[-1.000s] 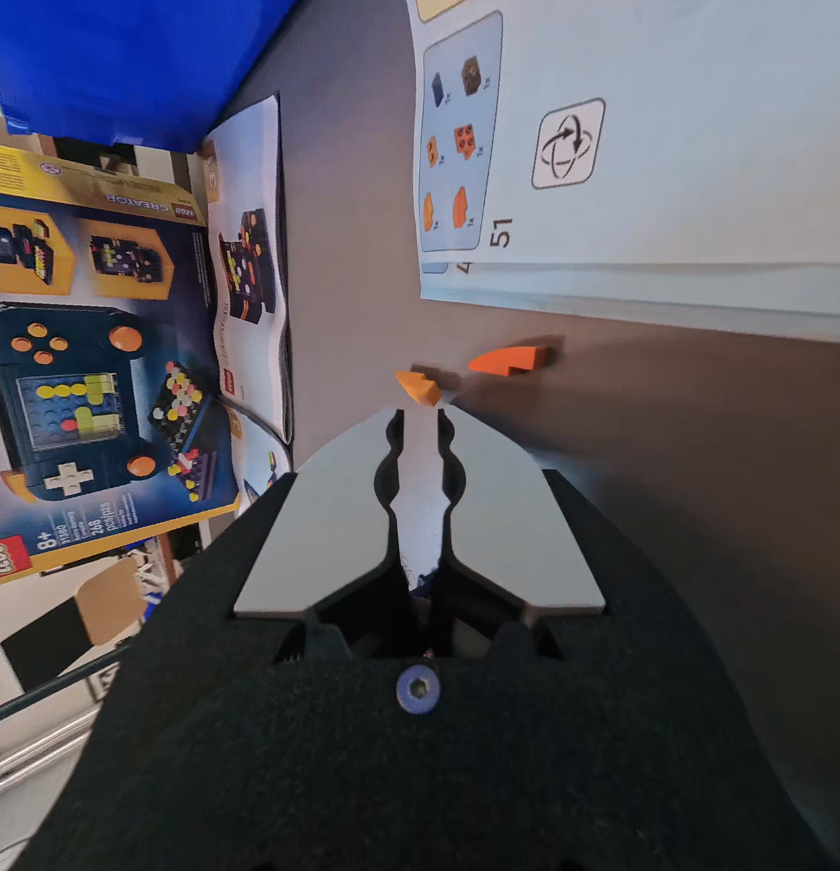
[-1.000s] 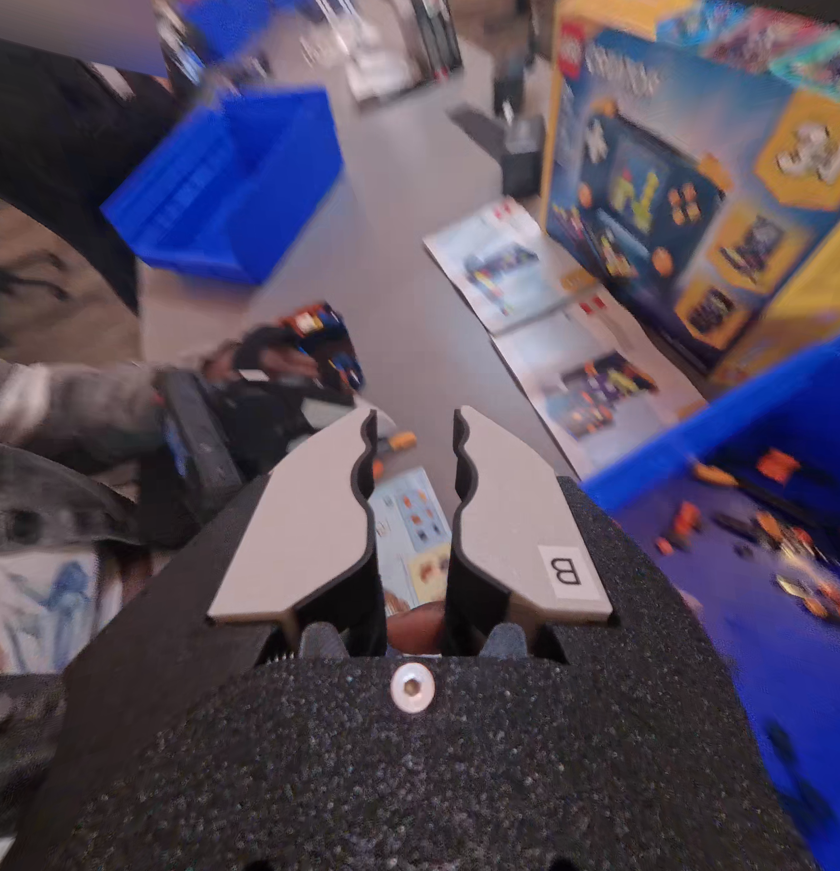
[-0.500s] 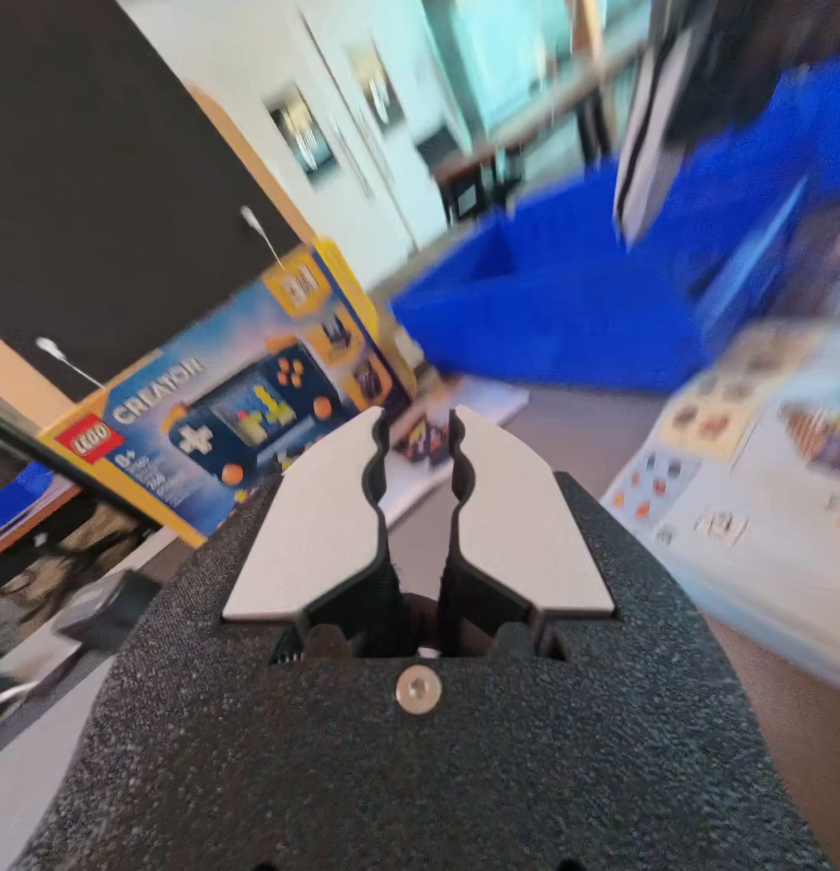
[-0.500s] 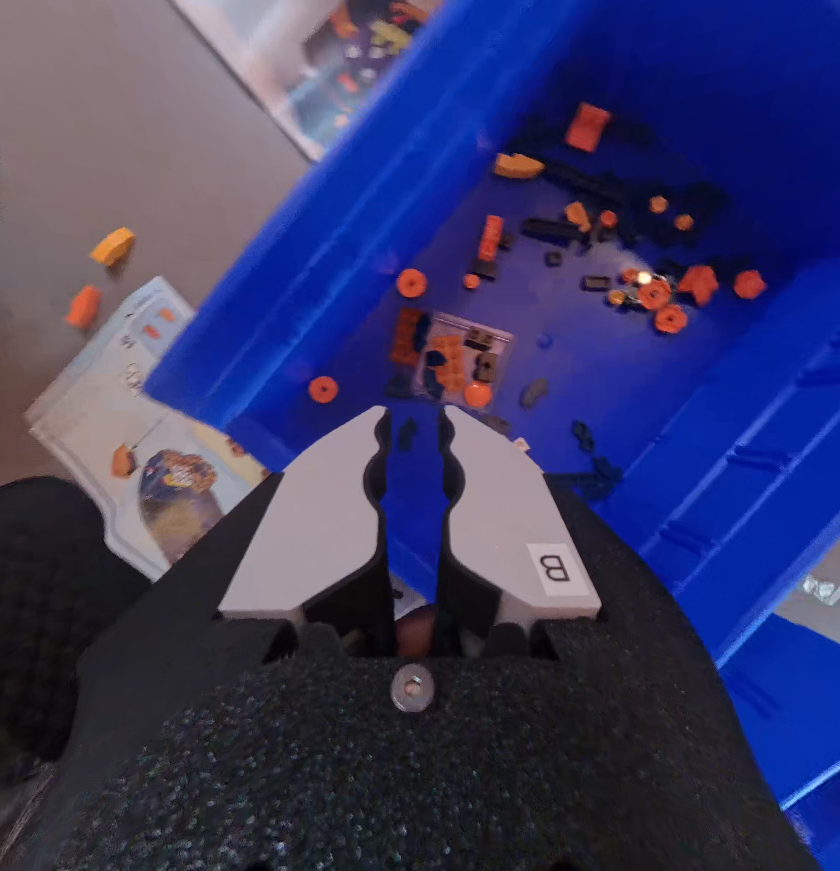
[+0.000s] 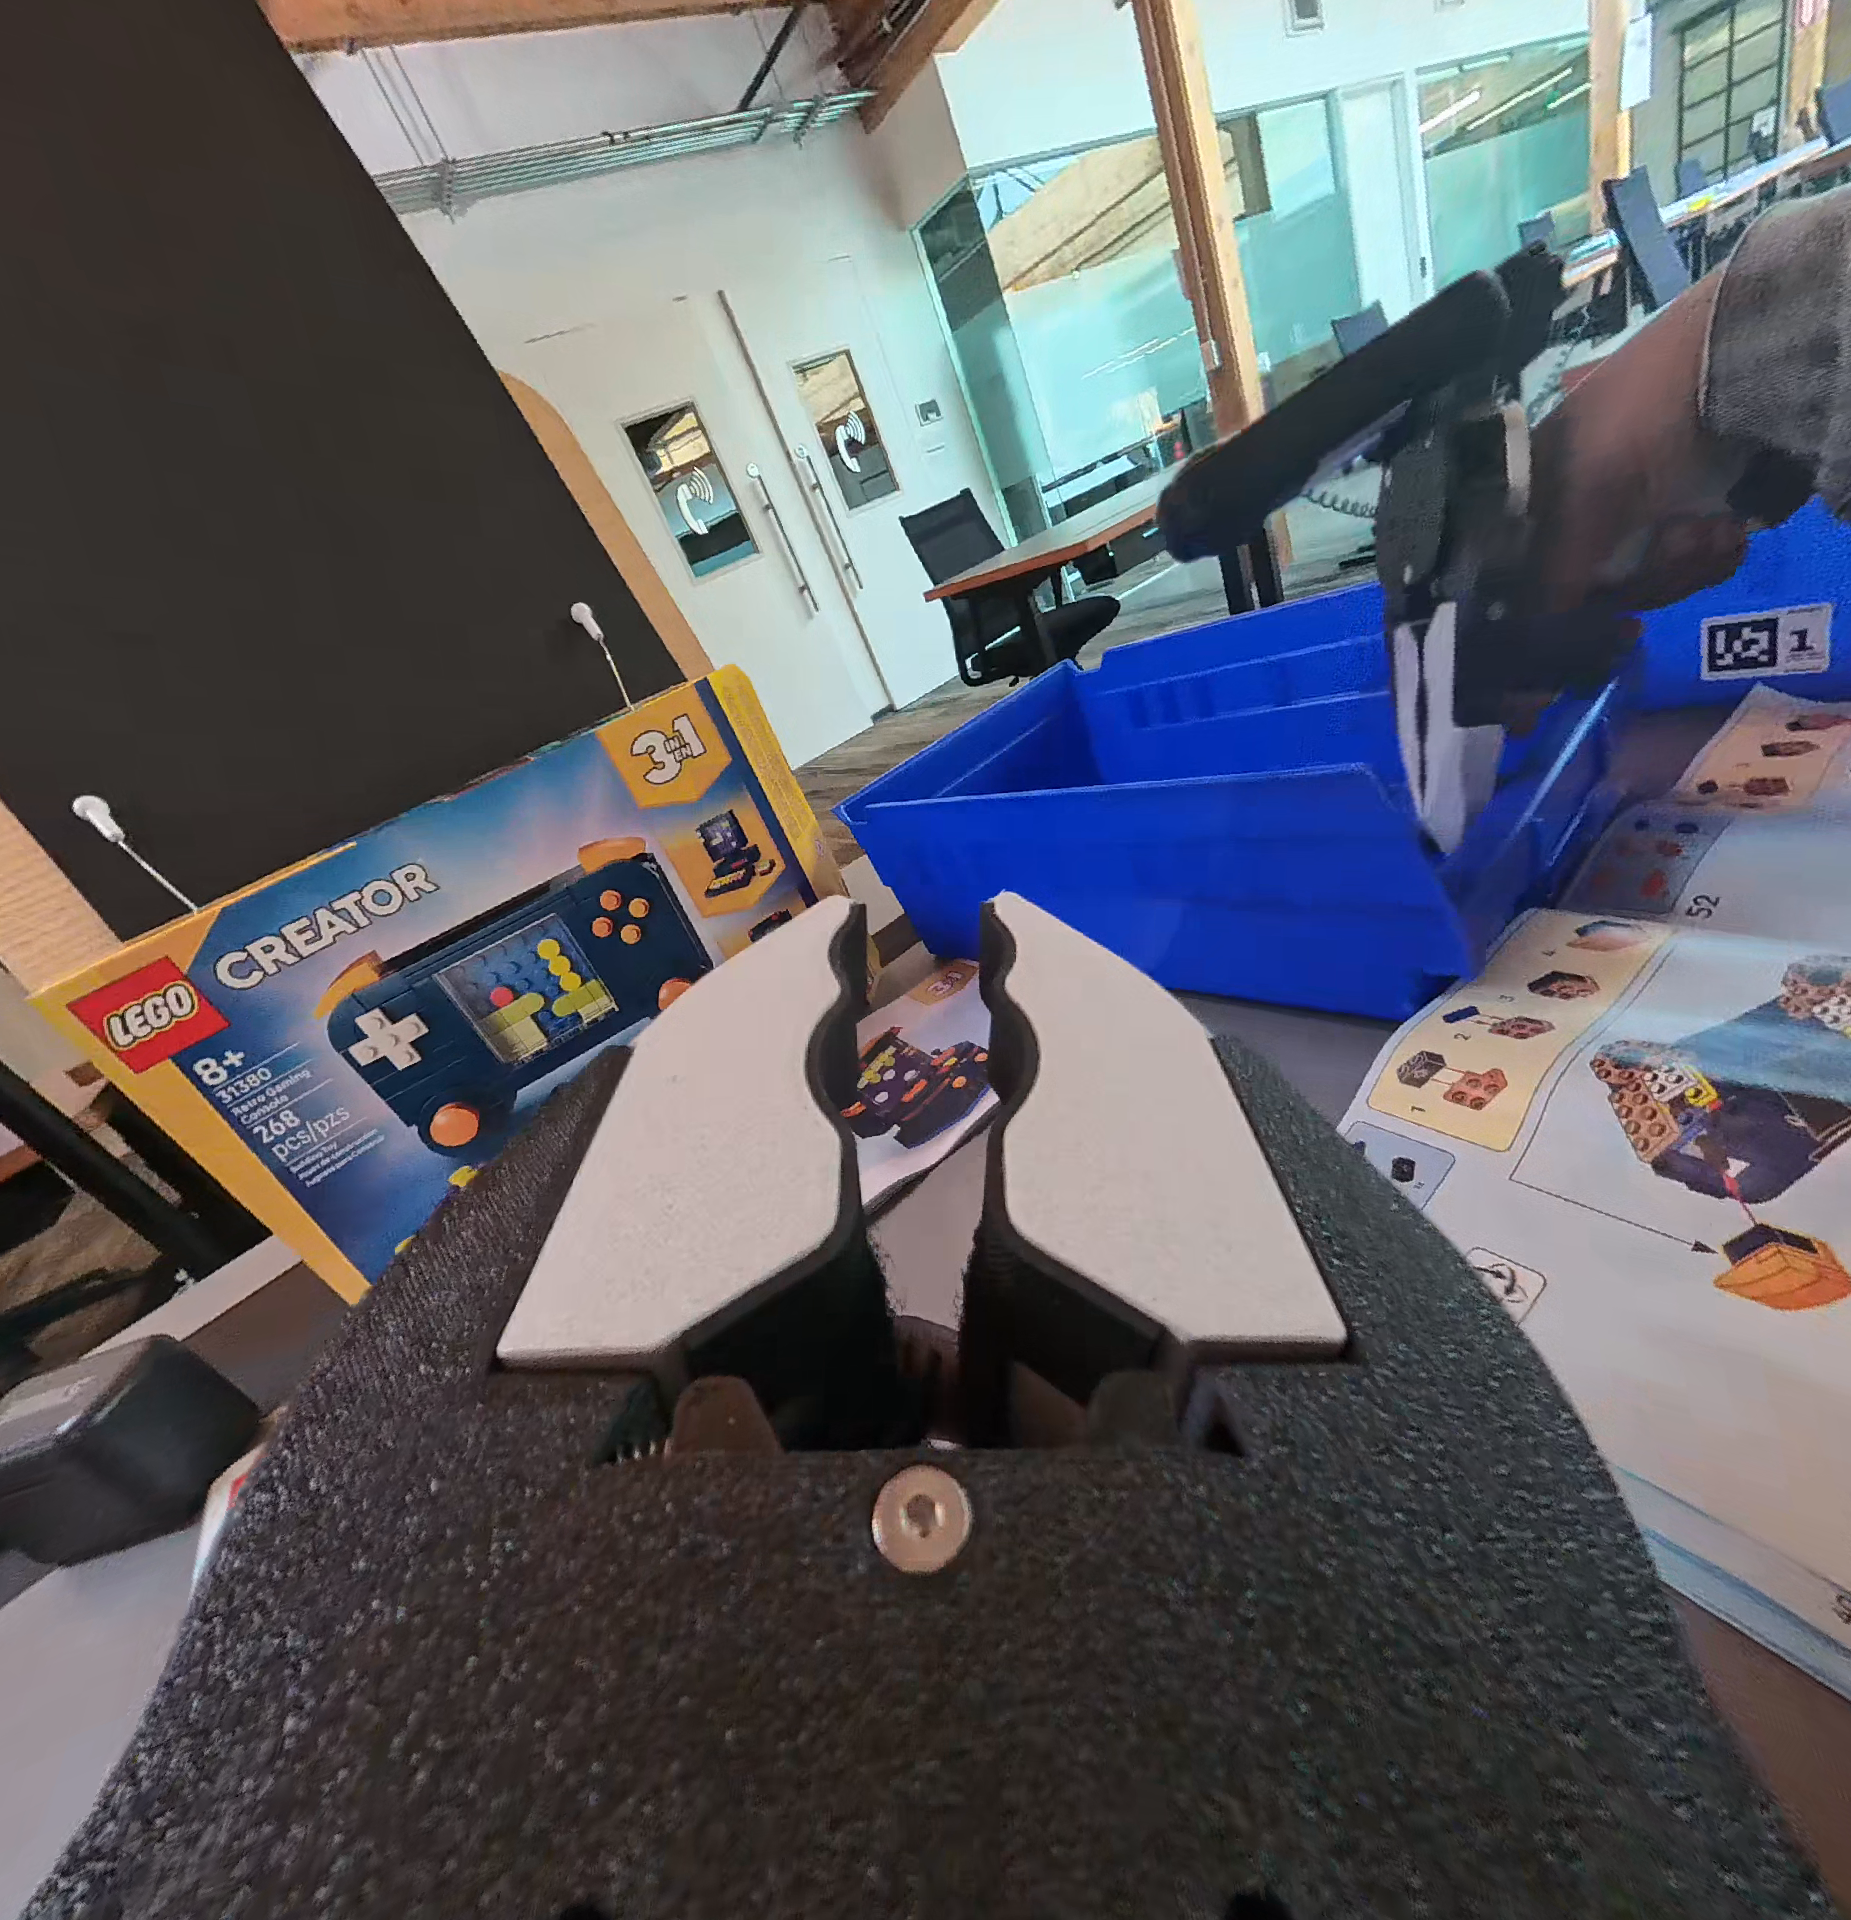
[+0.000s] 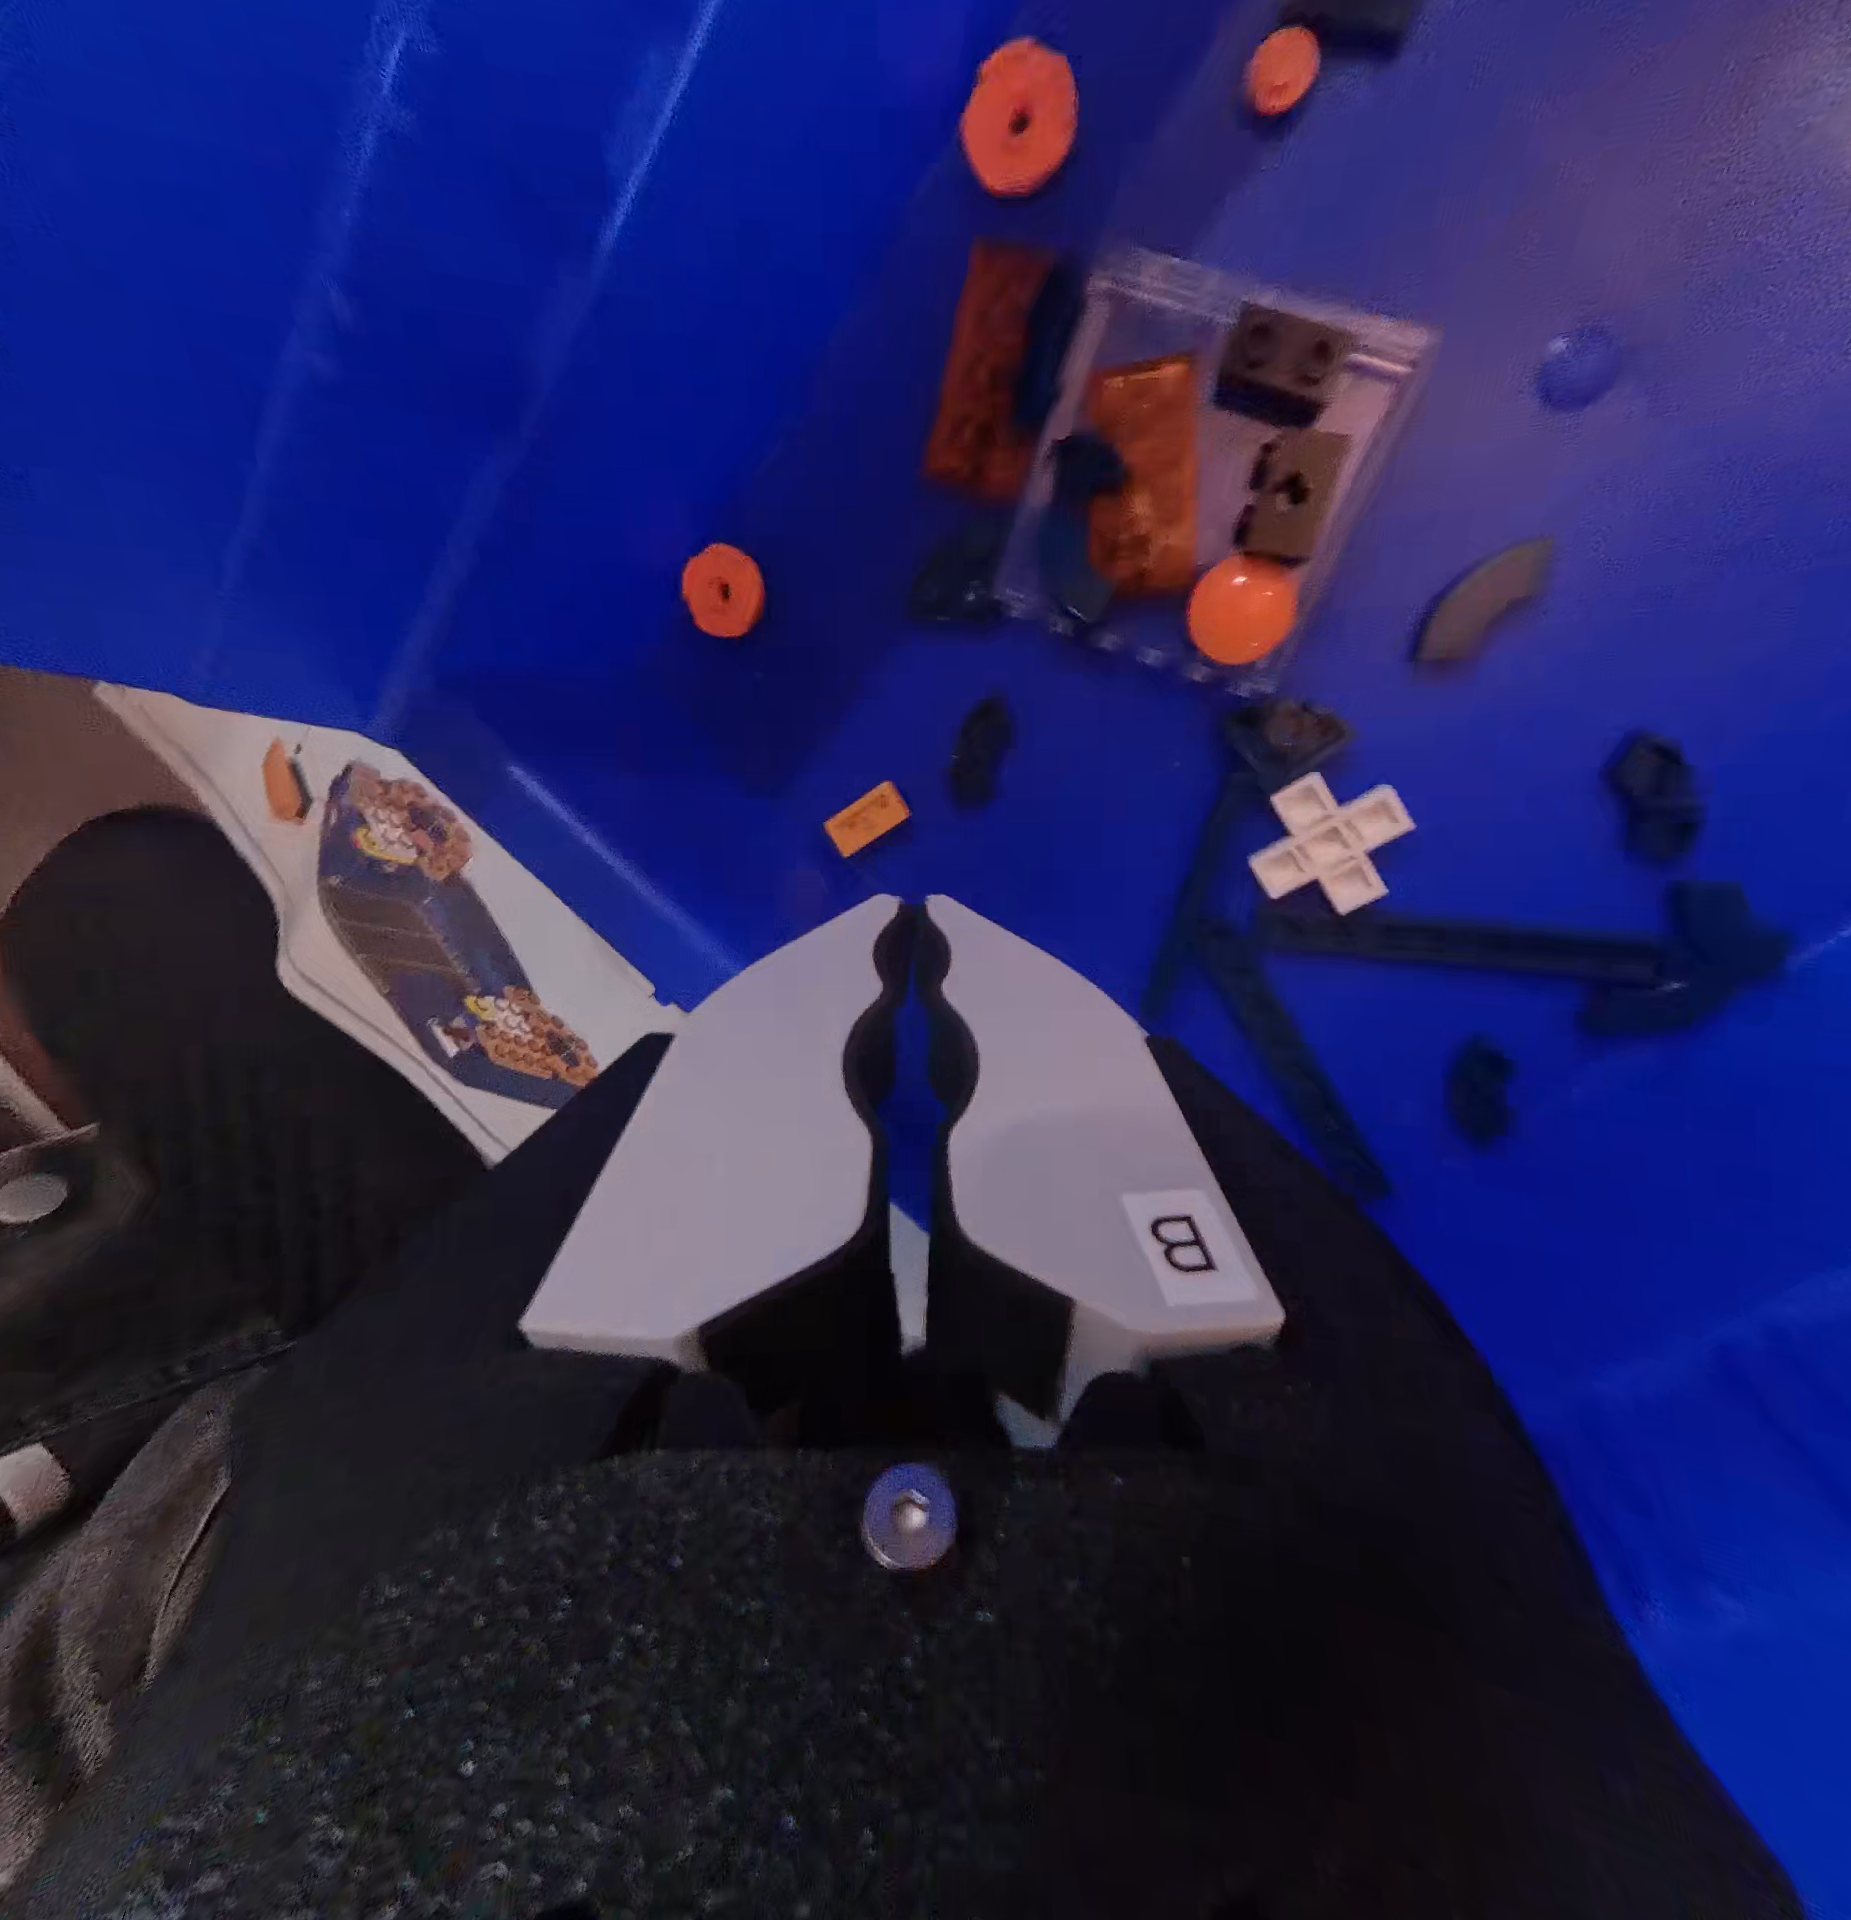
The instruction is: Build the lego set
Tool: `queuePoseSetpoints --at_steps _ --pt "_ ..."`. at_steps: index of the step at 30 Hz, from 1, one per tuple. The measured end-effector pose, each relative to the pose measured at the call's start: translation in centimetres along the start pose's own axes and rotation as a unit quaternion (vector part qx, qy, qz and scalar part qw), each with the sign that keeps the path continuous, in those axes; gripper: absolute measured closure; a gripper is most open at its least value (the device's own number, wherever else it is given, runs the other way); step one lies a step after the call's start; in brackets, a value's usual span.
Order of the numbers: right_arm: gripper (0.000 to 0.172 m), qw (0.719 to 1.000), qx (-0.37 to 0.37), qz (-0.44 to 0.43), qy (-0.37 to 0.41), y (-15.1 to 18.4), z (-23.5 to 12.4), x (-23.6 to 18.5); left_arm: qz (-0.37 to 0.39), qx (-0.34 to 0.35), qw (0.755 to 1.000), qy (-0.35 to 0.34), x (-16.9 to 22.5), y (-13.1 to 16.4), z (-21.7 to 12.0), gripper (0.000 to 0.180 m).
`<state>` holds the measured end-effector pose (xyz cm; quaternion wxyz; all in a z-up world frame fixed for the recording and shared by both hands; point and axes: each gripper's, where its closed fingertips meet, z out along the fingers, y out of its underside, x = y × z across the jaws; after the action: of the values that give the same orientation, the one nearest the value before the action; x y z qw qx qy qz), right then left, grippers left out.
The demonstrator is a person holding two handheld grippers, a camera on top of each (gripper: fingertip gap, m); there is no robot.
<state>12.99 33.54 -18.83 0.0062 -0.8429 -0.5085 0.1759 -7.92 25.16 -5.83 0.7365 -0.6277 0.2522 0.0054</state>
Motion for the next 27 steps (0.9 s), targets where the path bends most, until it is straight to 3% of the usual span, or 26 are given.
queuePoseSetpoints --at_steps 3,5,10,15,19,24,27 --pt "0.172 0.996 -0.008 -0.02 -0.086 0.2 0.2 -2.8 0.0 -0.003 1.0 0.003 0.1 0.1 0.0 0.161" --pt "0.172 0.993 -0.018 -0.056 -0.098 0.3 0.5 -3.7 0.003 -0.003 1.0 0.002 0.1 0.1 0.0 0.161" --pt "0.167 0.993 0.073 -0.085 -0.034 -3.1 -1.2 -2.8 0.007 -0.008 1.0 0.005 0.2 0.4 0.1 0.161" --pt "0.16 0.964 0.218 -0.071 0.133 -7.7 -4.4 2.6 0.02 -0.016 1.0 0.004 0.3 0.9 0.3 0.161" --pt "0.159 0.937 0.322 -0.02 0.134 -11.2 -4.9 4.2 0.014 -0.02 1.0 0.007 0.3 1.2 0.4 0.161" --pt "0.156 0.948 0.286 -0.025 0.138 -12.3 -2.9 5.0 0.026 -0.019 0.999 0.006 0.4 1.3 0.5 0.161" --pt "0.152 0.963 0.219 -0.062 0.144 -12.8 -2.0 6.1 0.021 -0.029 0.999 0.005 0.2 1.9 0.6 0.161"
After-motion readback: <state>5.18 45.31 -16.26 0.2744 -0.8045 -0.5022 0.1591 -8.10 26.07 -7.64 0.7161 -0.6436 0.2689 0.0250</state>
